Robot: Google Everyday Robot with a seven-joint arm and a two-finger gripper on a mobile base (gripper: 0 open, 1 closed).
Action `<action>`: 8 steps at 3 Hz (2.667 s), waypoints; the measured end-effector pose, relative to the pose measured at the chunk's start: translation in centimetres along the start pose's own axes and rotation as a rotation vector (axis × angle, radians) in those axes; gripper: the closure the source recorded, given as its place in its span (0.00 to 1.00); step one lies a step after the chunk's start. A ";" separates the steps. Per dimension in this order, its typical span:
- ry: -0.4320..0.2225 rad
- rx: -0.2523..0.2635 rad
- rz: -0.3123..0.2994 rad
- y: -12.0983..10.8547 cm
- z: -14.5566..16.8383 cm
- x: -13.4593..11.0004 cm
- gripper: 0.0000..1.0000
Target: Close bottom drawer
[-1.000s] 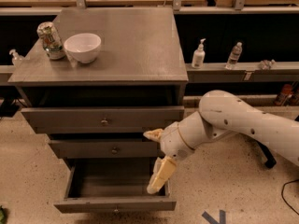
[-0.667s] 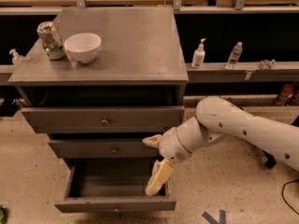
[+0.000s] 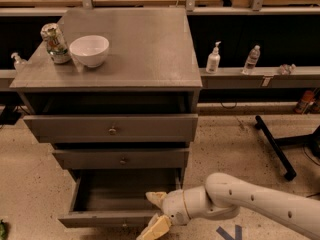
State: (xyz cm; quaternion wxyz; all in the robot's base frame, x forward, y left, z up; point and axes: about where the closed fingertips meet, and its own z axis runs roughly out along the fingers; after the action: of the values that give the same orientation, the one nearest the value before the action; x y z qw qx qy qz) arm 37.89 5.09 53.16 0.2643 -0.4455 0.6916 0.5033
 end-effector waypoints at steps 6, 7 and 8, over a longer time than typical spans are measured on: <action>-0.164 -0.043 0.043 -12.2 5.9 5.1 0.00; -0.209 -0.127 0.086 -13.3 8.3 7.4 0.21; -0.274 -0.227 0.132 -14.5 11.3 10.5 0.44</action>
Offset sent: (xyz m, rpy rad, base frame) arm 0.0035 0.0043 -0.0203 -0.0019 0.0254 -0.0318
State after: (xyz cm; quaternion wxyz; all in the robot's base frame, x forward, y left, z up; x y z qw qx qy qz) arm 44.92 10.56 33.94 0.2703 -0.3536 0.6157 0.6503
